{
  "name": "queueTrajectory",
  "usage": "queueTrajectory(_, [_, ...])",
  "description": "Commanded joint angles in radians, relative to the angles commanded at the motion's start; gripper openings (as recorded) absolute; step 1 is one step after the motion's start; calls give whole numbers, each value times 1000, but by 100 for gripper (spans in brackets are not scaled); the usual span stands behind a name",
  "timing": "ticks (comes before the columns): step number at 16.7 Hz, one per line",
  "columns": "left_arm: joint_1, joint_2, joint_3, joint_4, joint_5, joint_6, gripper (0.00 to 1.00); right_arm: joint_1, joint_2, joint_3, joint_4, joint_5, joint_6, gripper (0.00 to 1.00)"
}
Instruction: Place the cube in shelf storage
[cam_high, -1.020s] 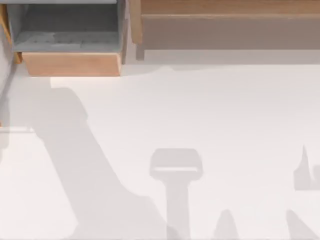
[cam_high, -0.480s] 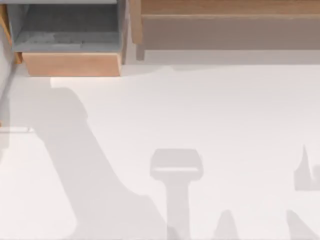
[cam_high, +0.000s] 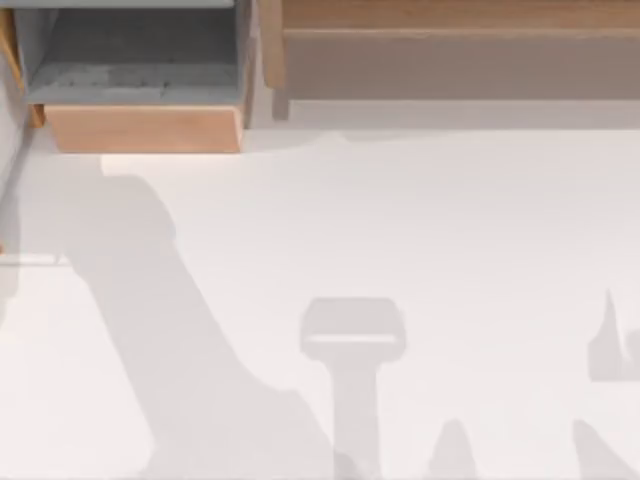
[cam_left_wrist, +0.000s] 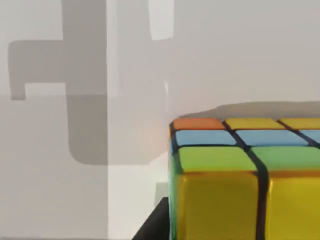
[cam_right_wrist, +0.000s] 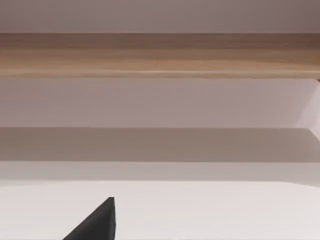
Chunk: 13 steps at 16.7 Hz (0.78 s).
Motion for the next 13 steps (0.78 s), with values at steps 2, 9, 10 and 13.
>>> queueTrajectory(2, [0,0,0,0,0,0,0,0,0,0,0,0,0,100])
queueTrajectory(9, [3,-1,0,0,0,1,0,0,0,0,0,0,0,100])
queueTrajectory(10, [4,-2,0,-2,0,2,0,0,0,0,0,0,0,100])
queueTrajectory(13, [16,-50,27,-69,13,12,0,0,0,0,0,0,0,100])
